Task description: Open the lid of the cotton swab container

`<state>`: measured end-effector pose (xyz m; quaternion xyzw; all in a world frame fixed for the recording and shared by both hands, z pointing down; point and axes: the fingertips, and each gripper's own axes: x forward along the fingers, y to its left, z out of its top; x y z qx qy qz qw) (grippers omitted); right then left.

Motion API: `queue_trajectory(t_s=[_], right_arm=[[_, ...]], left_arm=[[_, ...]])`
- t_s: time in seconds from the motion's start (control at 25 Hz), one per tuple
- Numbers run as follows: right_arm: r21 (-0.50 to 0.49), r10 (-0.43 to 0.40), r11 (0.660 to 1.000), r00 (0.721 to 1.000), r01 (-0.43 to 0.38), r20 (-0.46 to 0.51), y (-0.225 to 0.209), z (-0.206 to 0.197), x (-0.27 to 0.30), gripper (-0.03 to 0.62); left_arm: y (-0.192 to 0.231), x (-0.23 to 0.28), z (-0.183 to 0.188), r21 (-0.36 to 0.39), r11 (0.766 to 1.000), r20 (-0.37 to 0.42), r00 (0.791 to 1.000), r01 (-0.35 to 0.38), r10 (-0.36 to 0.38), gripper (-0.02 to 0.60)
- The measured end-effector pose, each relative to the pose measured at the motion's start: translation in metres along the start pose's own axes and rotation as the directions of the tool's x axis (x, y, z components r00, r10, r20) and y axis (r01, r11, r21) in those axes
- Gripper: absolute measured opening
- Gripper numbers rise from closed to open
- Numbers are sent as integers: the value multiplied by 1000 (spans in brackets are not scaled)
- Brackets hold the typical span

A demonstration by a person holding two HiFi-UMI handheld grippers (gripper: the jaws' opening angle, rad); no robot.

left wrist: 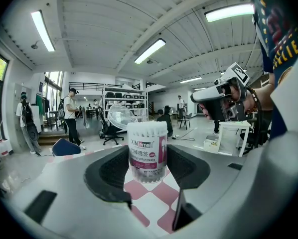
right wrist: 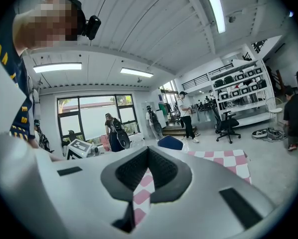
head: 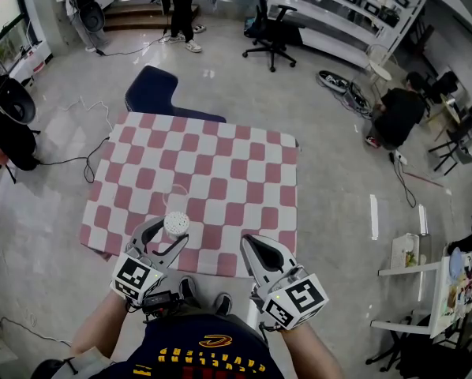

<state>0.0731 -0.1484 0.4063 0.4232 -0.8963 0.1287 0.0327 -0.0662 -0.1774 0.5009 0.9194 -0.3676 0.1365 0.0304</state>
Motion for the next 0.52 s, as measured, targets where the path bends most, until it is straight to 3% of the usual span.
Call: queue_trajectory(t_s=[0.52], right_arm=[[12,-1,1000,1000,1,-13,0,-3,2,11]], left_arm=[[-1,3,2,5,1000,-2,1000,12,-12,242]])
